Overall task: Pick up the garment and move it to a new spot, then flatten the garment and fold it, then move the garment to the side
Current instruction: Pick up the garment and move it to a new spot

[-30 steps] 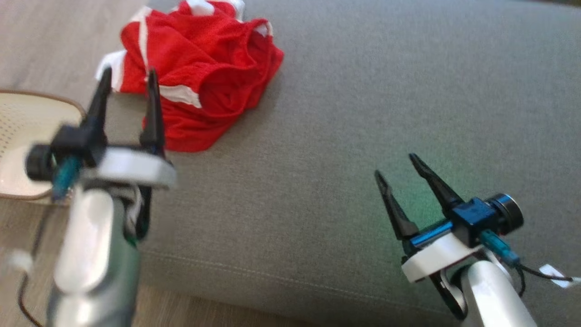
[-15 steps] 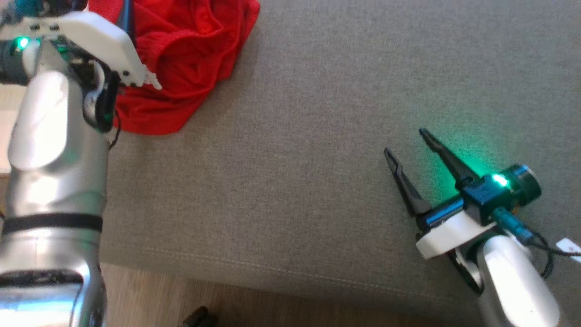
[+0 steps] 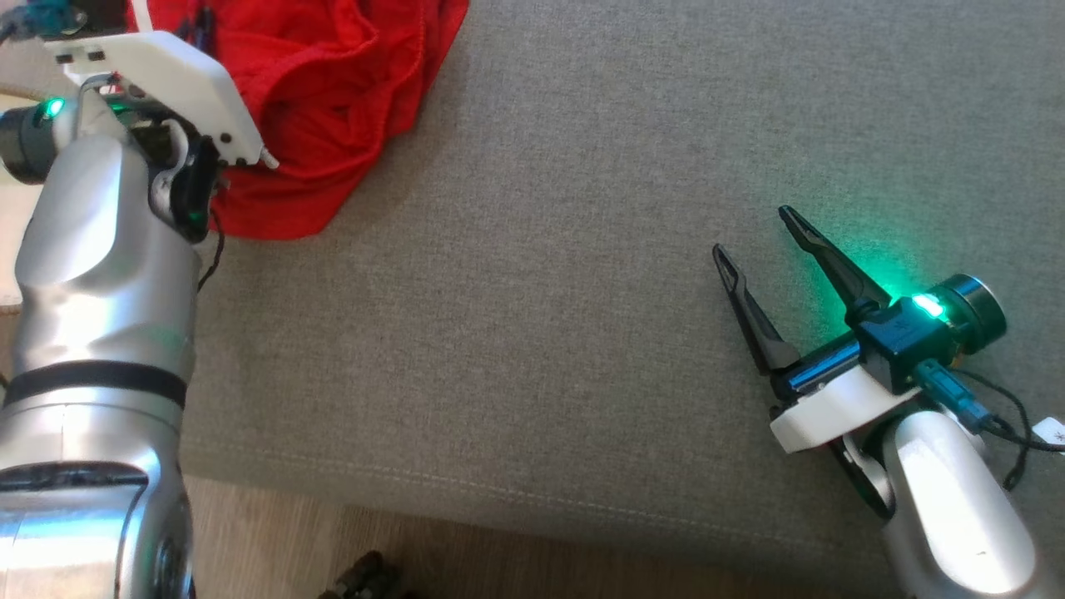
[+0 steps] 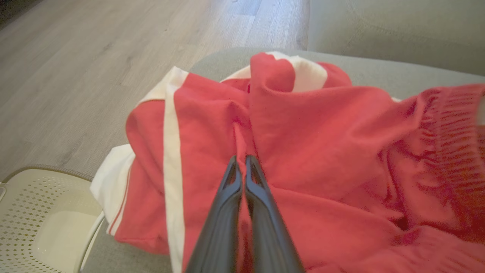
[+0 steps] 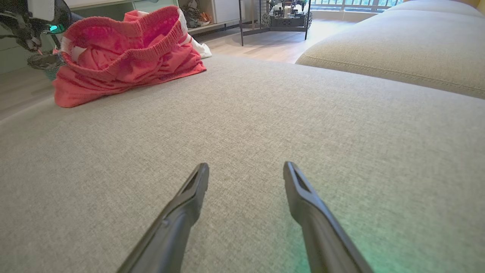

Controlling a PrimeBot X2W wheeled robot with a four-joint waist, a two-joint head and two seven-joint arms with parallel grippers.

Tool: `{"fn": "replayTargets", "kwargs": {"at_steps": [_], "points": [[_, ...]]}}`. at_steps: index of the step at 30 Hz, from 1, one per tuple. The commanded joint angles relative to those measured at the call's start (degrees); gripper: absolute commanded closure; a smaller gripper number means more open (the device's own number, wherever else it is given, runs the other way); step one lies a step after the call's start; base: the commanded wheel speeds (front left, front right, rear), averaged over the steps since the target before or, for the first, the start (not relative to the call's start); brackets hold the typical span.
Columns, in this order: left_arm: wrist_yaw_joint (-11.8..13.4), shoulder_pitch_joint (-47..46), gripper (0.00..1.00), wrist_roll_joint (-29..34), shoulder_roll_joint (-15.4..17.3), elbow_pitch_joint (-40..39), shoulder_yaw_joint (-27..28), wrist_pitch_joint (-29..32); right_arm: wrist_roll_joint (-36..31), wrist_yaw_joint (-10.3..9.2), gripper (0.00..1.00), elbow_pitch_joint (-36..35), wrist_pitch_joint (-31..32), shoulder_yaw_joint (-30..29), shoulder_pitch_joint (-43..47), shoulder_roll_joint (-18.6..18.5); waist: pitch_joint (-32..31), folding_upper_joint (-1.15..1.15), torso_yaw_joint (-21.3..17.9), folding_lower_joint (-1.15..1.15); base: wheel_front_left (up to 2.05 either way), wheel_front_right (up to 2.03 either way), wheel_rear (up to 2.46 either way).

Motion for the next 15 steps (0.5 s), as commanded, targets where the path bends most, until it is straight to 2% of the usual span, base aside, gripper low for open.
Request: {"fn": "replayTargets", "kwargs": {"at_steps": [1, 10, 15], "points": [[0.02, -2.63, 1.0, -0.34, 2.88, -1.57, 1.75, -1.74, 0.18, -0.01, 0.0, -1.45, -0.54, 1.25, -0.38, 0.38, -0.49, 0.0, -0.07, 0.0, 0.0, 0.0, 0.0], [-1.11, -3.11, 1.0, -1.3, 3.75, -4.15, 1.47, -13.94, 0.95, -0.01, 0.0, -0.84, -0.54, 1.77, 0.08, 2.54, -5.76, 0.0, -1.84, 0.0, 0.0, 0.0, 0.0], [-1.86, -2.36, 1.0, -2.93, 2.62, -9.93, 0.98, -16.2, 1.84, -0.01, 0.0, -0.78, -0.54, 1.61, 1.14, 3.95, -9.14, 0.0, -3.6, 0.0, 0.0, 0.0, 0.0]]}}
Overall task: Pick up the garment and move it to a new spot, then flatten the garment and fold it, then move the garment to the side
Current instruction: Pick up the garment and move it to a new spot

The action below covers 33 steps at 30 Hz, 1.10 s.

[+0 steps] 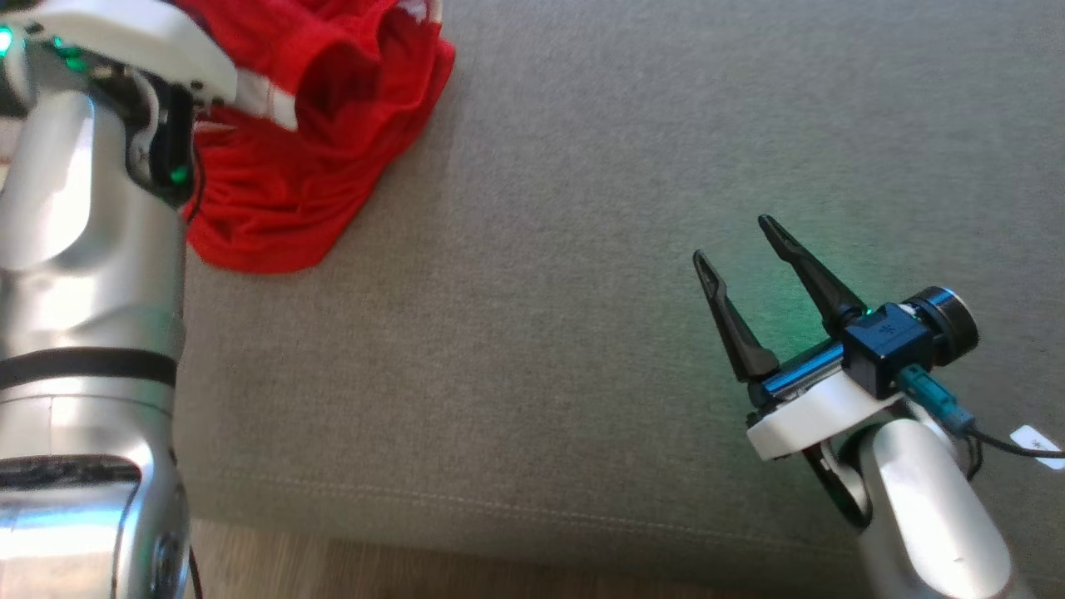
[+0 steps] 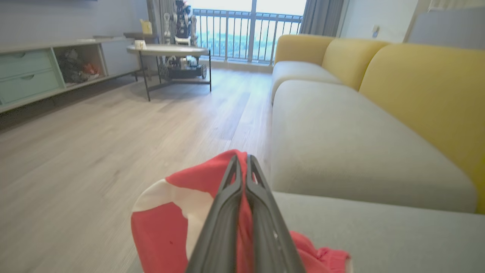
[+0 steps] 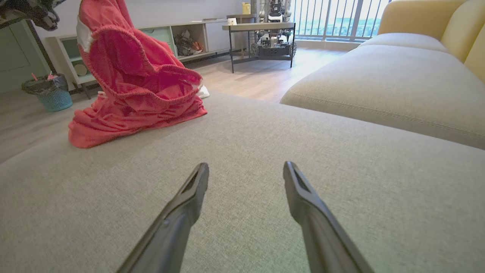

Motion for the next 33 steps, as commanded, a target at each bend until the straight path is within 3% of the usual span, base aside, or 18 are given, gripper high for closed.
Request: {"fn": "replayTargets", "kwargs": {"at_steps": [1, 5, 15, 21, 33], "points": [[-0.26, -1.3, 1.0, -0.64, 2.19, -5.07, 0.57, -1.04, 0.54, -0.01, 0.0, -1.65, -0.54, 1.34, 0.89, 1.32, -2.44, 0.0, -1.78, 0.0, 0.0, 0.0, 0.0], [-0.47, 0.59, 1.0, -1.2, 1.58, -12.2, -0.63, -0.7, 0.94, -0.01, 0.0, -2.18, -0.54, 1.77, 1.07, 2.25, -4.49, 0.0, -4.24, 0.0, 0.0, 0.0, 0.0], [-0.69, 4.09, 1.0, -2.0, 1.64, -31.65, -4.61, 7.81, 2.07, -0.01, 0.0, -6.18, -0.54, 1.59, 0.49, 3.37, -6.2, 0.0, -13.96, 0.0, 0.0, 0.0, 0.0], [-0.75, 5.61, 1.0, -3.49, 1.89, -42.79, -6.69, 14.25, 5.59, -0.01, 0.0, -9.72, -0.54, 1.6, 0.09, 3.44, -5.52, 0.0, -22.35, 0.0, 0.0, 0.0, 0.0], [-0.87, 6.71, 1.0, -6.83, 1.99, -50.31, -12.61, 22.59, 10.77, -0.01, 0.0, -12.86, -0.54, 0.55, -0.06, 3.45, -2.36, 0.0, -37.34, 0.0, 0.0, 0.0, 0.0]]}}
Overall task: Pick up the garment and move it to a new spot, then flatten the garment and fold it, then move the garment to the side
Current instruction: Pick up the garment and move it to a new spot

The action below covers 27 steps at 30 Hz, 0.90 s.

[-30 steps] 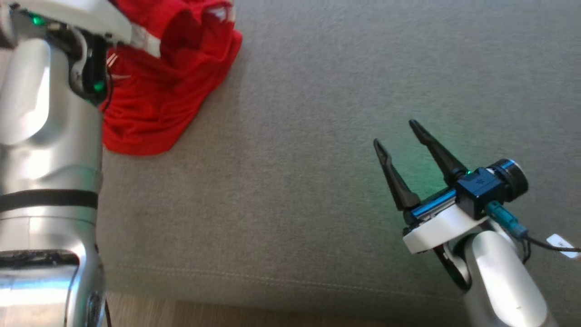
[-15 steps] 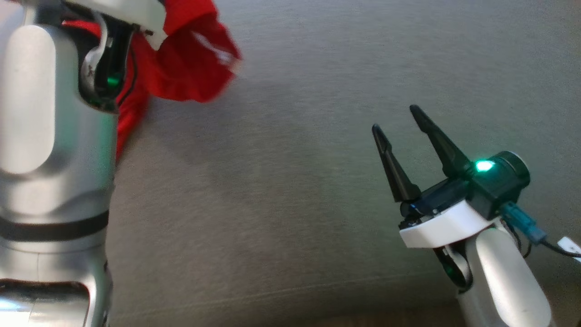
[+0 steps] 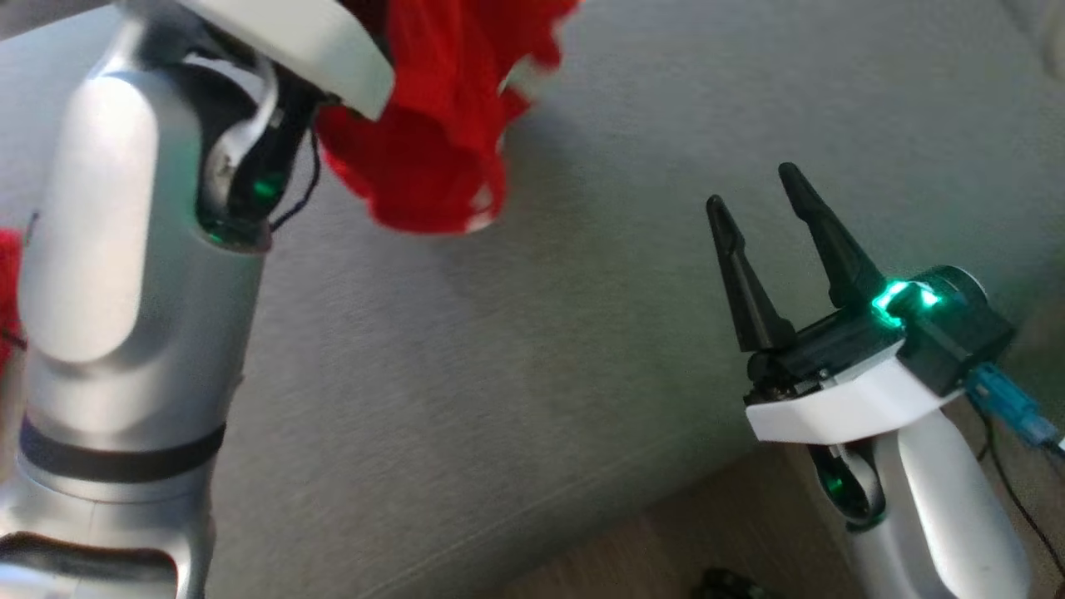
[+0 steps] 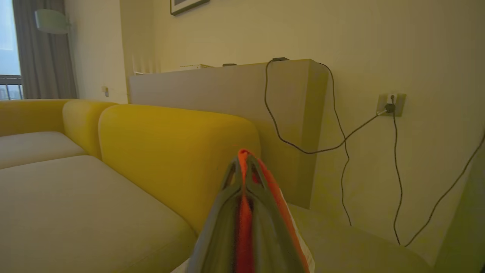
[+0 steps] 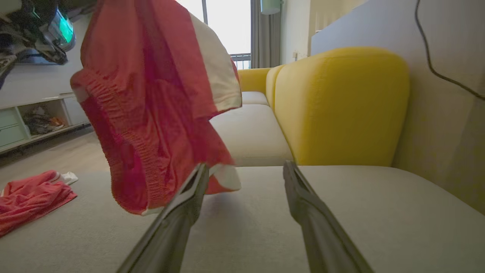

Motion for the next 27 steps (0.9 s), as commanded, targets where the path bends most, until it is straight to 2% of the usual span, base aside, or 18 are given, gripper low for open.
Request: {"fn": "replayTargets", "kwargs": {"at_steps": [1, 6, 11, 12, 13, 19, 25, 27], "points": [[-0.29, -1.43, 1.0, -0.46, 1.82, -2.02, 1.1, 0.33, 0.69, -0.01, 0.0, -2.35, -0.52, 0.85, -0.99, 0.6, 1.98, 0.0, -4.02, 0.0, 0.0, 0.0, 0.0], [-0.31, -0.78, 1.0, -1.05, 3.07, 1.57, -1.1, 0.79, 2.47, -0.01, 0.0, -2.91, -0.52, 1.38, -1.39, 0.61, 4.08, 0.0, -6.93, 0.0, 0.0, 0.0, 0.0], [-0.24, -0.71, 1.0, 0.53, 4.87, 9.0, -1.83, -2.47, 3.65, -0.01, 0.0, -3.41, -0.52, 1.81, -1.55, 0.61, 5.8, 0.0, -7.62, 0.0, 0.0, 0.0, 0.0], [-0.05, -0.78, 0.53, 1.54, 5.42, 10.62, -2.12, -3.19, 3.77, -0.01, 0.0, -3.45, -0.52, 1.92, -1.57, 0.61, 6.05, 0.0, -7.51, 0.0, 0.0, 0.0, 0.0], [0.38, -0.99, 0.0, 2.42, 5.76, 12.0, -2.2, -4.18, 3.8, -0.01, 0.0, -3.44, -0.52, 2.04, -1.6, 0.61, 6.26, 0.0, -7.3, 0.0, 0.0, 0.0, 0.0], [1.83, -1.99, 0.0, 4.0, 4.78, 15.54, -2.62, -9.35, 2.69, -0.01, 0.0, -3.22, -0.52, 1.78, -1.69, 0.61, 6.07, 0.0, -3.01, 0.0, 0.0, 0.0, 0.0], [4.4, 2.98, 0.0, 3.34, 3.1, 12.44, -2.09, -14.56, 0.73, -0.01, 0.0, -1.91, -0.52, 2.14, -1.36, 0.61, 3.09, 0.0, 3.99, 0.0, 0.0, 0.0, 0.0], [4.72, 4.57, 0.0, 3.04, 2.84, 11.8, -2.11, -15.21, 0.44, -0.01, 0.0, -1.61, -0.52, 2.21, -1.2, 0.61, 2.37, 0.0, 5.26, 0.0, 0.0, 0.0, 0.0]]}}
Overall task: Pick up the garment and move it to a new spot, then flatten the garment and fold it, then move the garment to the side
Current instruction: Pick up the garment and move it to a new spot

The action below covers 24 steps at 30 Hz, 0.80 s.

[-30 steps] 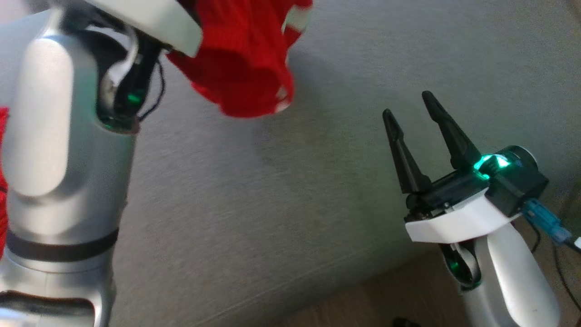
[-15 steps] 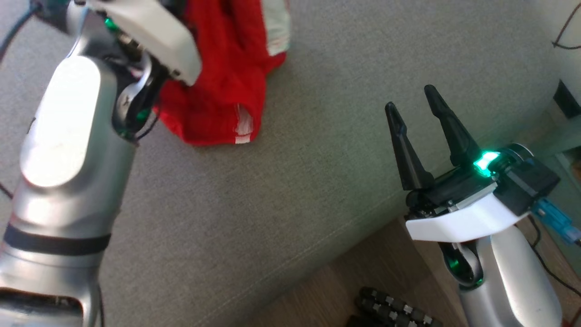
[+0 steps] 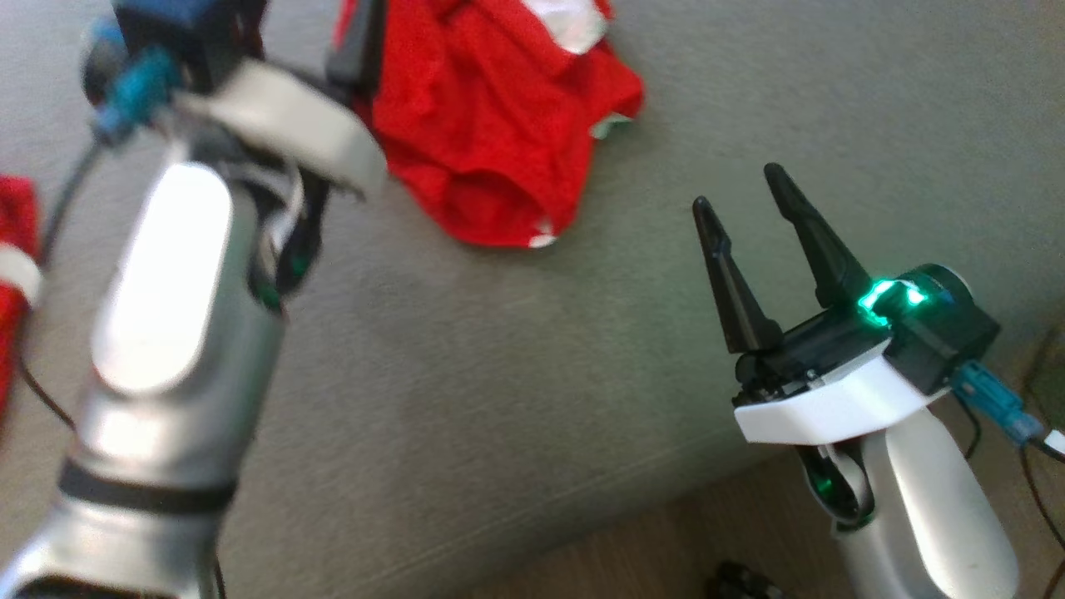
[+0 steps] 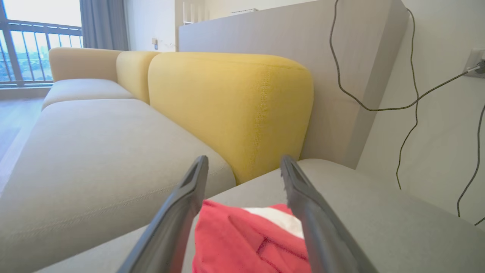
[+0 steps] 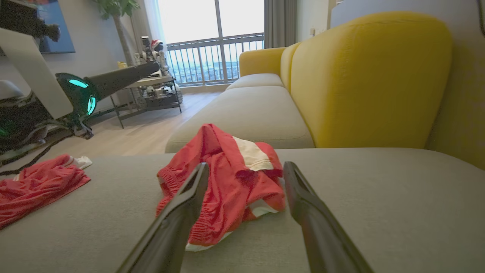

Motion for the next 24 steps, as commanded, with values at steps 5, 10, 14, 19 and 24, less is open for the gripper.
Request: {"fn": "replayTargets", "kwargs": {"at_steps": [5, 10, 14, 19, 24], "points": [[2.67, 8.93, 0.0, -1.89, -0.16, -4.92, 2.22, -3.69, -1.83, -0.01, 0.0, 0.21, -0.52, 1.28, 0.12, 0.3, -5.37, 0.0, 8.88, 0.0, 0.0, 0.0, 0.0], [5.66, 18.07, 0.0, -3.3, -1.94, -6.93, 3.57, -8.29, -3.23, -0.01, 0.0, 1.91, -0.52, 0.74, 1.37, 0.3, -8.07, 0.0, 13.84, 0.0, 0.0, 0.0, 0.0], [7.58, 24.73, 0.0, -2.98, -2.81, -9.4, 5.68, -10.21, -4.09, -0.01, 0.0, 3.12, -0.52, -0.09, 2.51, 0.3, -9.64, 0.0, 16.54, 0.0, 0.0, 0.0, 0.0], [9.35, 32.2, 0.0, 0.48, -3.85, -14.09, 9.06, -10.45, -4.7, -0.01, 0.0, 4.51, -0.52, -1.89, 4.56, 0.3, -11.62, 0.0, 18.59, 0.0, 0.0, 0.0, 0.0], [8.39, 39.12, 0.0, 5.16, -5.33, -22.39, 11.99, -10.46, -4.23, -0.01, 0.0, 5.3, -0.52, -3.79, 6.31, 0.3, -13.34, 0.0, 18.87, 0.0, 0.0, 0.0, 0.0]]}}
